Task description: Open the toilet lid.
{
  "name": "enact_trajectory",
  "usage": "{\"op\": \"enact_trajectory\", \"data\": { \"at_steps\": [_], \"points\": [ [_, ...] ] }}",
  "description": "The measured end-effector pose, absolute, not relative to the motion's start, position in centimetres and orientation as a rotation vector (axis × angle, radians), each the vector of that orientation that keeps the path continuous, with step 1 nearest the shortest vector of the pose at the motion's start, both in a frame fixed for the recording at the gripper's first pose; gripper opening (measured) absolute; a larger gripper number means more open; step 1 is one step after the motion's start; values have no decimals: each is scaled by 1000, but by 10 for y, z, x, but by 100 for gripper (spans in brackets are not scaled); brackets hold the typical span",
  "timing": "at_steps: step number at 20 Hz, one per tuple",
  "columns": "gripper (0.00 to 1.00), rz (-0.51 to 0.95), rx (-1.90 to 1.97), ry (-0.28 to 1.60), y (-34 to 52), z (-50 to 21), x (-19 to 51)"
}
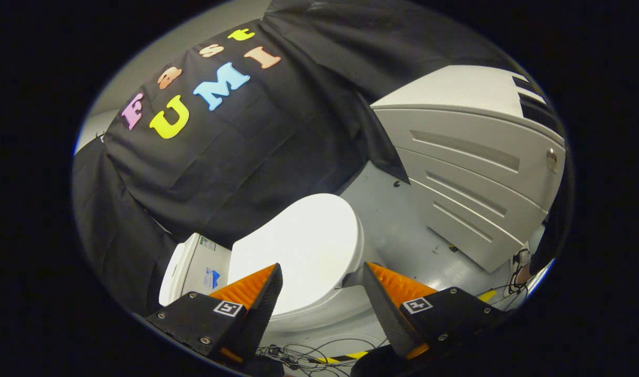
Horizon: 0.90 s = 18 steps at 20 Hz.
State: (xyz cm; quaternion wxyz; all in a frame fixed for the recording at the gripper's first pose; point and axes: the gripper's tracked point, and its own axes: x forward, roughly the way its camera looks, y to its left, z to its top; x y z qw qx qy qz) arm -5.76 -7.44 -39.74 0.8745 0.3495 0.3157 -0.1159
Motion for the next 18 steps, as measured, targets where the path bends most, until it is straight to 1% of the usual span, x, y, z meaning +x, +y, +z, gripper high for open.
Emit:
{"op": "enact_trajectory", "data": {
  "at_steps": [6,12,18],
  "points": [
    [94,-319,843,700,-89,-433,-69],
    [94,-319,861,766,-89,-460,-66],
    [88,-326,949,820,-97,-488,-68]
  ]
}}
